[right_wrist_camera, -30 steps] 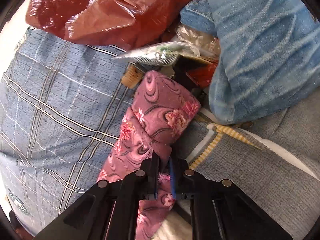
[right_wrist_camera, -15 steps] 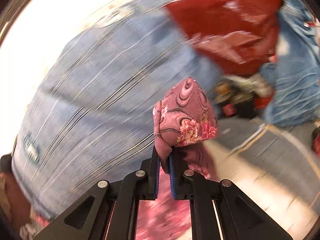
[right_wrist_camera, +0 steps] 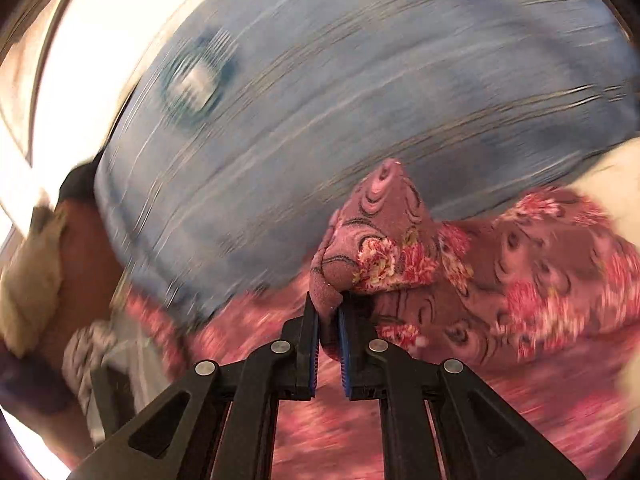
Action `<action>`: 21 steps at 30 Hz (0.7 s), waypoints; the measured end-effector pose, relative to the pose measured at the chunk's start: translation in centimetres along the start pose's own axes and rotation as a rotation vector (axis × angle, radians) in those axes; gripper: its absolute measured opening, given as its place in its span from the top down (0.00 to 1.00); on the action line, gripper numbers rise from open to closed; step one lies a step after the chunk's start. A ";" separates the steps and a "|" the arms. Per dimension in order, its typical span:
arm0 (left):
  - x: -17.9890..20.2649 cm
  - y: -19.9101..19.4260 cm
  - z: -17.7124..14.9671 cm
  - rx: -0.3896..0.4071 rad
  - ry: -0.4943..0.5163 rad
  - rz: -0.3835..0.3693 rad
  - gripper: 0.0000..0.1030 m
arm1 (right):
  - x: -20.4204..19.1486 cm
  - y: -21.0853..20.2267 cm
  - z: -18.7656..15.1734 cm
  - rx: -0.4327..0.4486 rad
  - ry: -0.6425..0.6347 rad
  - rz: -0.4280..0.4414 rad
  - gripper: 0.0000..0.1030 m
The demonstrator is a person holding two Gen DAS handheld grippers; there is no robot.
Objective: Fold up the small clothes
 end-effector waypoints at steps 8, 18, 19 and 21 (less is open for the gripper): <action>-0.2 0.2 0.4 -0.035 -0.059 -0.126 0.28 | -6.4 9.5 -10.1 -0.291 -0.038 0.068 0.76; 2.5 4.0 -0.8 -0.069 -0.005 -0.097 0.24 | 0.8 -0.4 -11.1 -0.163 0.025 -0.018 0.63; 2.5 4.0 -0.6 -0.046 -0.010 -0.097 0.38 | 2.9 -1.7 -10.3 -0.123 0.073 -0.042 0.63; 2.8 4.2 -0.3 -0.043 -0.004 -0.112 0.75 | 6.8 -3.9 -9.2 -0.054 0.178 -0.079 0.63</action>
Point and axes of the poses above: each gripper's, at about its wrist camera, not at the fingertips, and y roughly the way its jaws point, x to its right, z to its top, the point moved 8 cm from there along y, roughly the way its jaws point, and after that the axes turned 7 degrees about -x, right-handed, at the moved point
